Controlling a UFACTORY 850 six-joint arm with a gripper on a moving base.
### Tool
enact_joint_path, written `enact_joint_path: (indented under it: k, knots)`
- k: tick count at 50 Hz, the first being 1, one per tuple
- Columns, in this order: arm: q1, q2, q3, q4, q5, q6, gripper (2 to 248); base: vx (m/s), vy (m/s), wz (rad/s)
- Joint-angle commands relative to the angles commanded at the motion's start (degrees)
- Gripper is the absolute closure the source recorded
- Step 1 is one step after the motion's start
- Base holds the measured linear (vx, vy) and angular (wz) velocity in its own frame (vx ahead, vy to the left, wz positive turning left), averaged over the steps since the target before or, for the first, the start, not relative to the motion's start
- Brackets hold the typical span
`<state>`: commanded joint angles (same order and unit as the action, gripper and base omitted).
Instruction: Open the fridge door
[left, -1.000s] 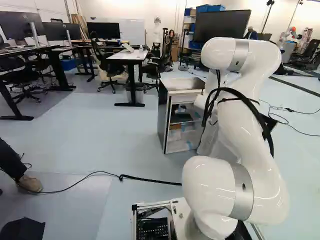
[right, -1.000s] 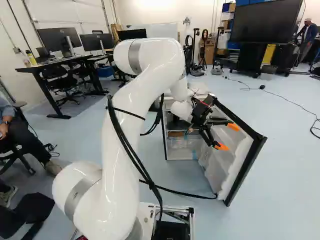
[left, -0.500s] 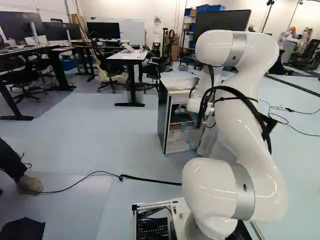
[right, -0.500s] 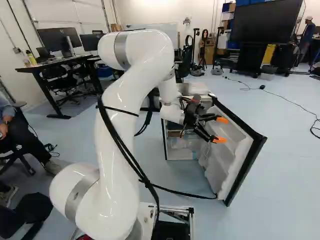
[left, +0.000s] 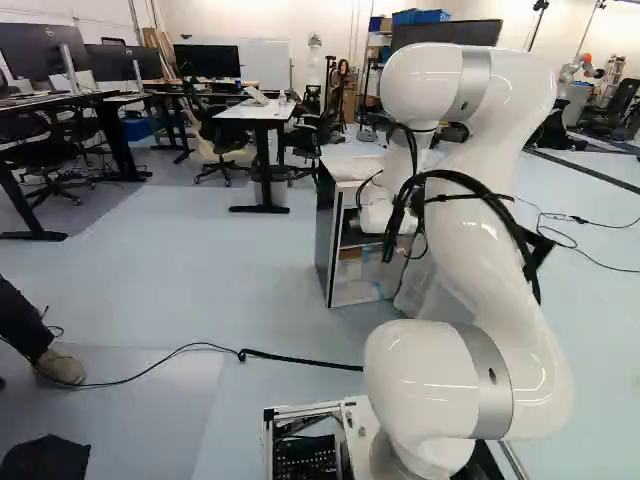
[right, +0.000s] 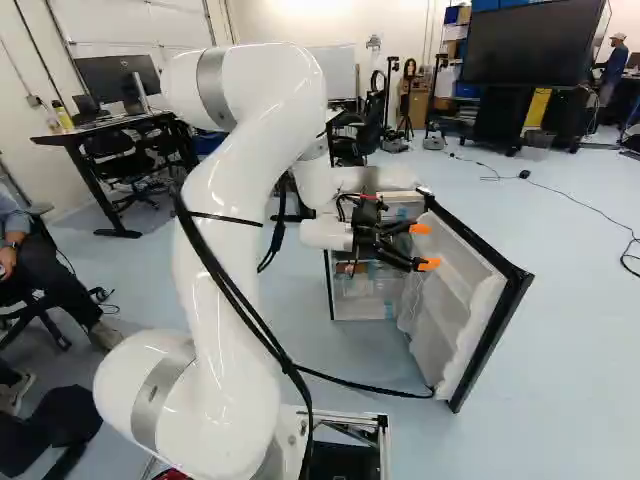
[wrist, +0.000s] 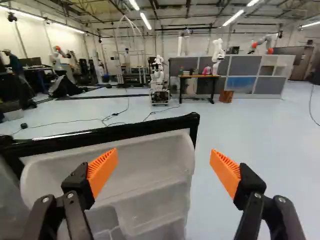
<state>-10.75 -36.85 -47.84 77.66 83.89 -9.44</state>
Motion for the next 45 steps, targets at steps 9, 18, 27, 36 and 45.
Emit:
enact_joint_path:
  k: [9, 18, 27, 36, 45]
  knots:
    - [1.9, 1.5, 2.7, -4.3, 0.0, 0.0, 3, 0.0, 0.0, 0.0]
    - [3.9, 3.0, 5.3, -8.5, 0.0, 0.0, 3, 0.0, 0.0, 0.0]
    - [5.3, 4.1, 7.0, -11.8, 0.0, 0.0, 3, 0.0, 0.0, 0.0]
    - [5.5, 4.2, 7.3, -12.5, 0.0, 0.0, 3, 0.0, 0.0, 0.0]
    - [5.5, 4.5, 7.5, -12.8, -0.2, 0.0, 3, 0.0, 0.0, 0.0]
